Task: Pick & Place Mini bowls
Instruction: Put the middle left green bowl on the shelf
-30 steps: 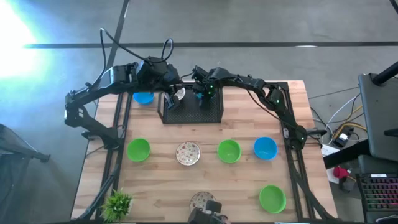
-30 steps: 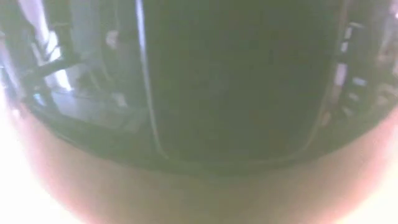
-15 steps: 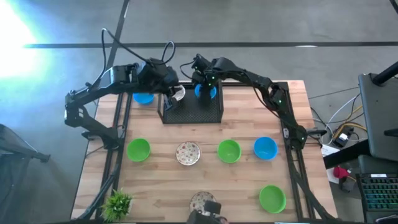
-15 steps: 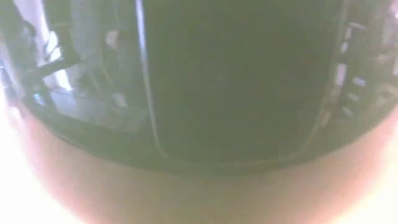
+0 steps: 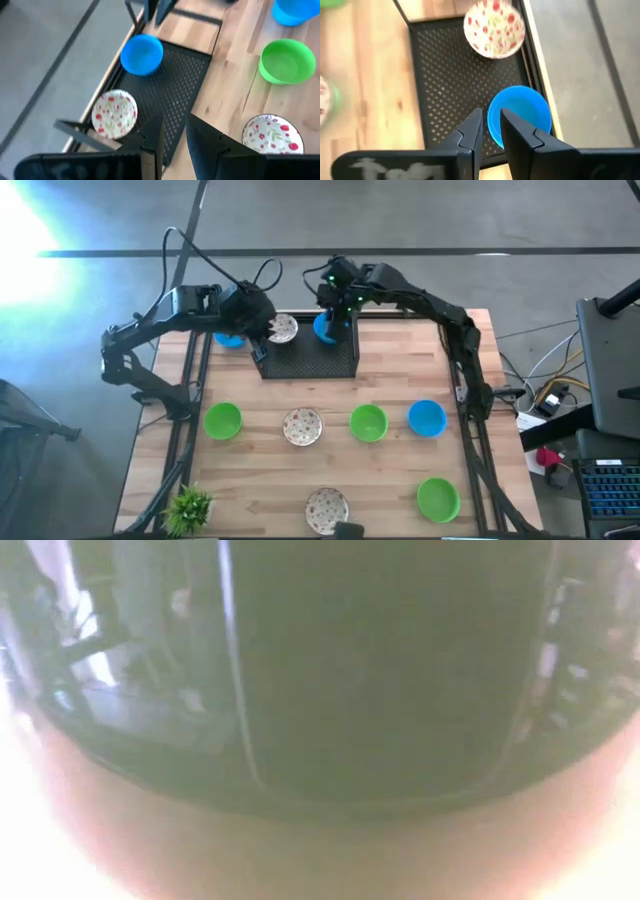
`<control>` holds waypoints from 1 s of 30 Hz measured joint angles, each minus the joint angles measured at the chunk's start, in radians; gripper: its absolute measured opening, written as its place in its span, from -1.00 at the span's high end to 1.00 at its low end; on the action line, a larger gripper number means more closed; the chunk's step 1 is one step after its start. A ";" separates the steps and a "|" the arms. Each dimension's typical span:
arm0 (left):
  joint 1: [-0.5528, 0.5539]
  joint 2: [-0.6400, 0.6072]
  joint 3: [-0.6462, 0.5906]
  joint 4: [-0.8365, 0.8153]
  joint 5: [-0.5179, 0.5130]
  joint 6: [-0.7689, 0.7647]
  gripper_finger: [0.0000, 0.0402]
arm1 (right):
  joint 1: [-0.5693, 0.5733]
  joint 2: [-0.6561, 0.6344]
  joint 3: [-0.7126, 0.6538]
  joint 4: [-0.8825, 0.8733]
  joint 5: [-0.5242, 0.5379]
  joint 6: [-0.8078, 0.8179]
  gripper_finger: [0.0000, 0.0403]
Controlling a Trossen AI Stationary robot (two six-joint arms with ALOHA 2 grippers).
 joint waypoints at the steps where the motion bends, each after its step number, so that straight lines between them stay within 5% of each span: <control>1: 0.000 0.000 0.000 -0.017 0.000 -0.016 0.63 | 0.005 -0.018 -0.001 -0.001 0.000 0.000 0.69; 14: -0.071 -0.040 -0.180 -0.078 0.014 -0.122 0.63 | 0.076 -0.334 -0.249 0.023 0.000 0.026 0.70; 30: -0.232 -0.209 -0.504 -0.069 0.084 -0.198 0.63 | 0.100 -0.753 -0.710 0.340 -0.003 0.118 0.70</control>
